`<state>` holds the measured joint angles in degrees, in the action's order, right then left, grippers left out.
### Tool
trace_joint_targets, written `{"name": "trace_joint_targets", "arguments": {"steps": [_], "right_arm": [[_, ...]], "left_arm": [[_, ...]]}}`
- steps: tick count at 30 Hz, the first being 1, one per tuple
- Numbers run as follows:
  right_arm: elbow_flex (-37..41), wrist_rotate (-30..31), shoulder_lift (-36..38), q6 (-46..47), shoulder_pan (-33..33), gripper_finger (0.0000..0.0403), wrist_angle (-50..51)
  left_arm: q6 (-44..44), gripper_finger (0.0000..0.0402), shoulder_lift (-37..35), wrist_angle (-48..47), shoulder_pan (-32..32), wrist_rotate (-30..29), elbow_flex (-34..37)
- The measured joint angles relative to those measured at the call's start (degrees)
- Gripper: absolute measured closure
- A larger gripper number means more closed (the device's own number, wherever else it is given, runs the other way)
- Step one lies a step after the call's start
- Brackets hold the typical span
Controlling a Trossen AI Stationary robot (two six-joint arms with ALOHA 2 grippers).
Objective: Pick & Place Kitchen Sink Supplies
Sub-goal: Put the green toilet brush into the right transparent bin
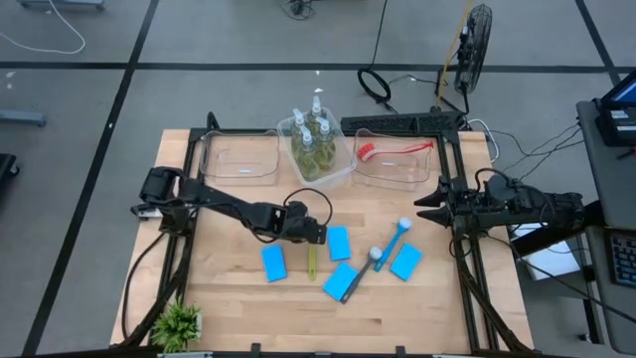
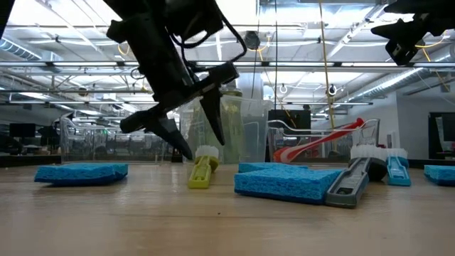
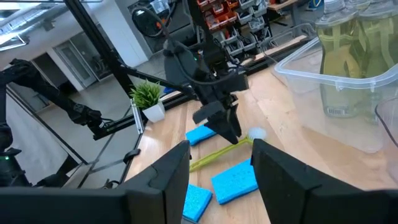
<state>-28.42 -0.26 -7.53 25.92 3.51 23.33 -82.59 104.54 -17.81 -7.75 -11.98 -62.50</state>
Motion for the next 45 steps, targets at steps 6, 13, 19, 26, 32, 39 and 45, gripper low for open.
{"name": "trace_joint_targets", "arguments": {"steps": [6, 13, 19, 26, 32, 39, 45], "right_arm": [[0.0, 0.1, 0.0, -0.2, 0.0, 0.0243, 0.0], [0.0, 0.1, -0.1, -0.4, 0.0, 0.0243, 0.1], [0.0, 0.2, -0.3, 0.3, 0.0, 0.0243, 0.0], [0.0, 0.2, -0.3, 0.4, 0.0, 0.0243, 0.0], [0.0, 0.1, -0.5, 1.8, 0.0, 0.0243, -0.6], [-0.1, -0.1, -3.6, 3.4, 0.0, 0.0243, -4.8], [0.0, -6.7, -12.0, 3.1, 0.0, 0.0243, -11.9]], "left_arm": [[0.1, 0.0152, 1.7, -0.8, 0.7, 3.3, 0.0], [-2.5, 0.0213, 5.7, 2.0, 1.1, 5.6, -0.3], [-6.1, 0.0300, 6.5, 2.4, 1.1, 6.0, -0.2], [-6.0, 0.0358, 4.8, 4.5, 1.0, 6.8, 0.1], [-6.0, 0.0354, 1.1, 8.7, 0.9, 10.1, 0.1], [1.8, 0.0357, -5.3, 19.8, 0.0, 4.6, 0.2], [10.2, 0.0357, -7.7, 35.8, 0.4, -2.4, 0.0]]}}
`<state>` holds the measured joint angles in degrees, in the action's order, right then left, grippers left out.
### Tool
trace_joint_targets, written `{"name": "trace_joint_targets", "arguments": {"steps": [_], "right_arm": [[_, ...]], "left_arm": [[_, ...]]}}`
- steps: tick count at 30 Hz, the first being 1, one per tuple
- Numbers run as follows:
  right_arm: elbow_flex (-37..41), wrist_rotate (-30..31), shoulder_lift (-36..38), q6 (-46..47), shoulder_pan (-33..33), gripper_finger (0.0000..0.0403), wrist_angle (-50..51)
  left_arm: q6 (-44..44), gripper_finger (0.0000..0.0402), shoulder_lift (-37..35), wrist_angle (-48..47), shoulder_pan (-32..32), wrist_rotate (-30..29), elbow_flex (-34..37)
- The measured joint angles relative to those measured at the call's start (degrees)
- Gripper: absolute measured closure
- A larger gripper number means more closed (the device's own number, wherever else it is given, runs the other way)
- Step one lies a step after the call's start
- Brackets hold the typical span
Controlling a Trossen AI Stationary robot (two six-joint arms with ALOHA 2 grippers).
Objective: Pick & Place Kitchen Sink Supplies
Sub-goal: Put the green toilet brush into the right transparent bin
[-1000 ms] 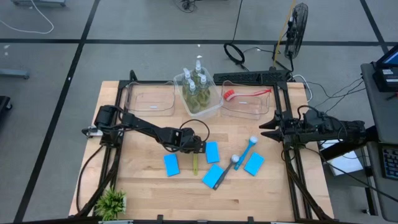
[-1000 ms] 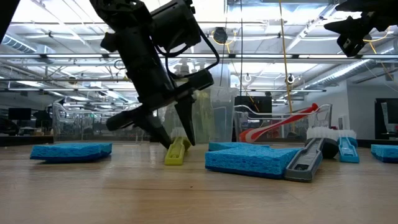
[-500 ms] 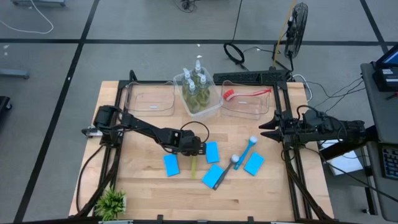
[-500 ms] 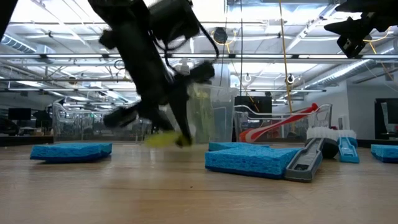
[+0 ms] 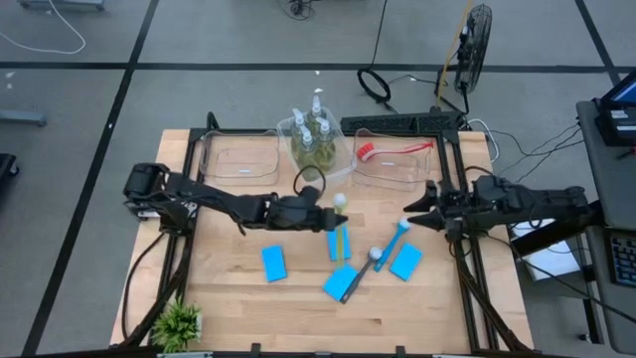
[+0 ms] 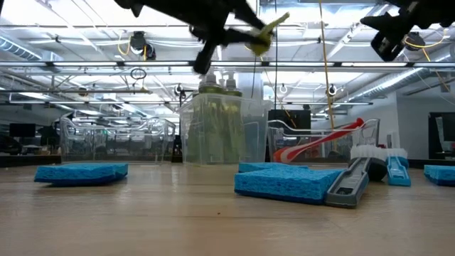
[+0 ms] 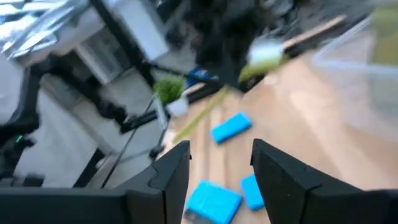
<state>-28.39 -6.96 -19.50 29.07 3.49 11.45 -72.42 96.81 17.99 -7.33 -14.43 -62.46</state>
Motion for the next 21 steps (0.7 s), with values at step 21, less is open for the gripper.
{"name": "trace_joint_targets", "arguments": {"steps": [21], "right_arm": [[-0.1, -0.3, -26.9, 0.6, 2.3, 0.0189, -27.6]], "left_arm": [[12.8, 0.0357, 0.0, 2.9, 2.9, -6.1, -5.5]]}}
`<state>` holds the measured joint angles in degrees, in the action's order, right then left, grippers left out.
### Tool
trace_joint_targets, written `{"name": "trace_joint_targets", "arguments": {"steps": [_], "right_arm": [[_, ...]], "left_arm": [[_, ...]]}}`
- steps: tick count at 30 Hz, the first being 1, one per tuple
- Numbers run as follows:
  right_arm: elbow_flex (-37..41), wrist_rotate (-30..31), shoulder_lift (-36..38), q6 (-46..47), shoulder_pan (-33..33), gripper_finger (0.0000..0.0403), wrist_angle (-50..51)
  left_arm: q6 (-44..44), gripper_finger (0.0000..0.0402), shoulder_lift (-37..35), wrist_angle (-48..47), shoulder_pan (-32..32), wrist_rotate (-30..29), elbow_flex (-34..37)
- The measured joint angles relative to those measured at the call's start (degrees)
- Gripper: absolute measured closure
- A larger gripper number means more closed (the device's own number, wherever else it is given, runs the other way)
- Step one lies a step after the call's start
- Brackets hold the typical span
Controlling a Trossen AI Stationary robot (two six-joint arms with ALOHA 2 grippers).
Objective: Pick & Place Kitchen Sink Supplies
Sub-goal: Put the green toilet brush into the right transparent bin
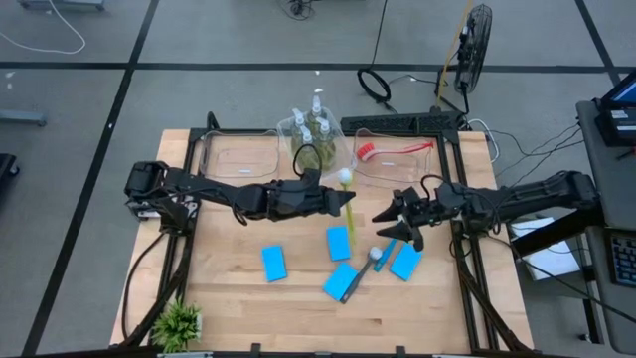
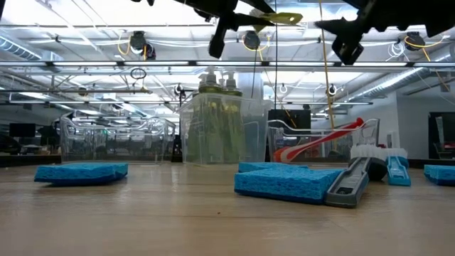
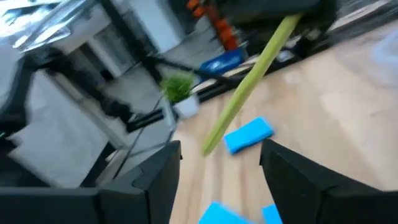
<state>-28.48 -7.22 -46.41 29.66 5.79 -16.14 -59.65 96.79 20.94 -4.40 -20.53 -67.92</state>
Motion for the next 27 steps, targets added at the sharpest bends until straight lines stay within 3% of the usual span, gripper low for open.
{"name": "trace_joint_targets", "arguments": {"steps": [11, 27], "right_arm": [[-0.1, 7.8, -7.0, -1.9, 0.1, 0.0138, -9.7], [-9.7, 16.3, -16.8, -6.5, -0.1, 0.0128, -3.0]], "left_arm": [[3.1, 0.0357, 0.0, -0.1, 0.0, -6.4, -0.2], [6.0, 0.0357, 0.0, -0.7, 0.0, -11.5, -0.2]]}}
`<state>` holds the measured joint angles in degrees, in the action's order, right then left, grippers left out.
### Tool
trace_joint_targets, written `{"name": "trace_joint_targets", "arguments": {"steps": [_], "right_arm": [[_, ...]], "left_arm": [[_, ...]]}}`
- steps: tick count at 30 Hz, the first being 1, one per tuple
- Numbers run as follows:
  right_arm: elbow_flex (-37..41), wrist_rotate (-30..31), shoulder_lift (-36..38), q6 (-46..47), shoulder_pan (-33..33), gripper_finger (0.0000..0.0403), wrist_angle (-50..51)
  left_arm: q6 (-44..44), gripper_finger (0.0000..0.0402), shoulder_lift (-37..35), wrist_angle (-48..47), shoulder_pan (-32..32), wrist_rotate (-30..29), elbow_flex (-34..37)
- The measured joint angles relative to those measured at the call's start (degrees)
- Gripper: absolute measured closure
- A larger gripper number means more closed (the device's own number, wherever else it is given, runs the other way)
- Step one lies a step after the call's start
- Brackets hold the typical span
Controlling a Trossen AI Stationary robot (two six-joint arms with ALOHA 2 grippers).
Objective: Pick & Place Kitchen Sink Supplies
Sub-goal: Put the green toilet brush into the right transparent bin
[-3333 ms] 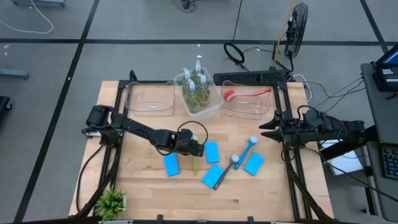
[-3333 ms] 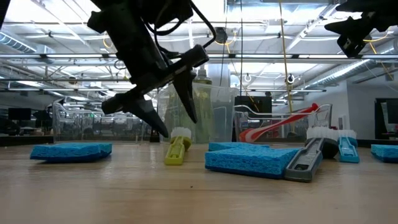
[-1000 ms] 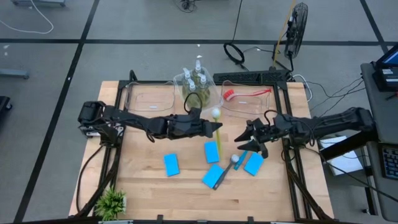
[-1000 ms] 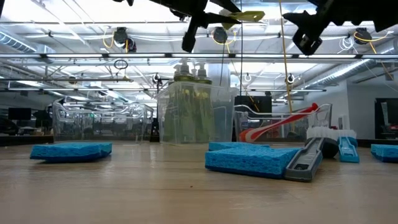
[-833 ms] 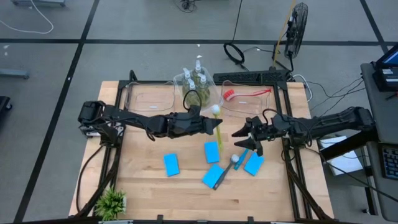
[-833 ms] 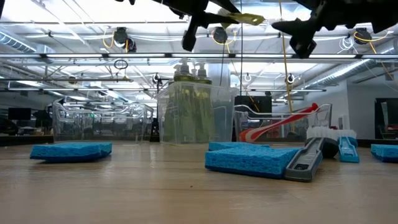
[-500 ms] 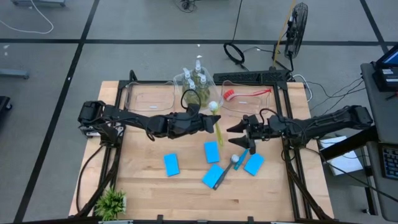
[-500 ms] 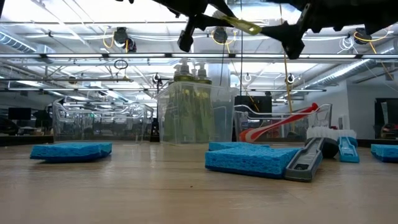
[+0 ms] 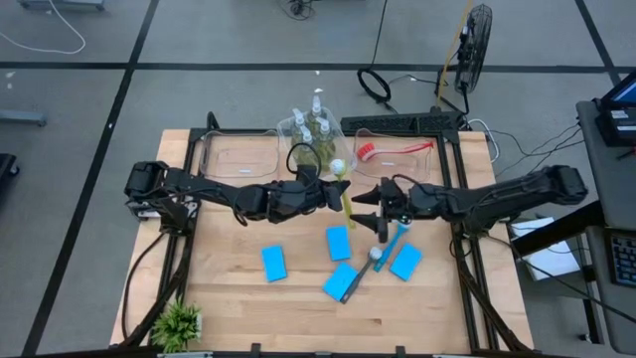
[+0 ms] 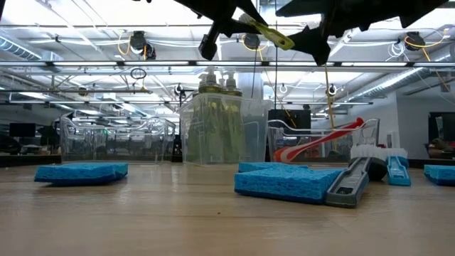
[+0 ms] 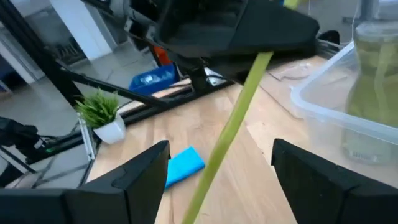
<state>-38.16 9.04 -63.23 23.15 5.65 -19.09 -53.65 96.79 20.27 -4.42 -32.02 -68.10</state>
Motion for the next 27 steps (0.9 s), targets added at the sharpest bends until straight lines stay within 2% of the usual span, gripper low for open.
{"name": "trace_joint_targets", "arguments": {"steps": [9, 15, 21, 27], "right_arm": [[-0.7, 1.5, -2.3, 0.1, -0.5, 0.0130, 0.2], [-0.7, 1.4, -3.6, 1.9, -0.5, 0.0146, 0.1], [-0.7, 1.2, -4.3, 4.2, -1.2, 0.0187, 0.0], [-0.7, 1.2, -4.3, 4.3, -1.5, 0.0254, -0.1]], "left_arm": [[0.0, 0.0357, 0.0, 0.0, -0.1, -0.1, 0.0], [0.0, 0.0357, 0.0, 0.6, -0.1, -0.1, 0.0], [0.7, 0.0357, 0.0, 1.0, -0.1, -0.2, 0.0], [1.1, 0.0357, 0.0, 0.9, -0.1, -0.4, 0.0]]}}
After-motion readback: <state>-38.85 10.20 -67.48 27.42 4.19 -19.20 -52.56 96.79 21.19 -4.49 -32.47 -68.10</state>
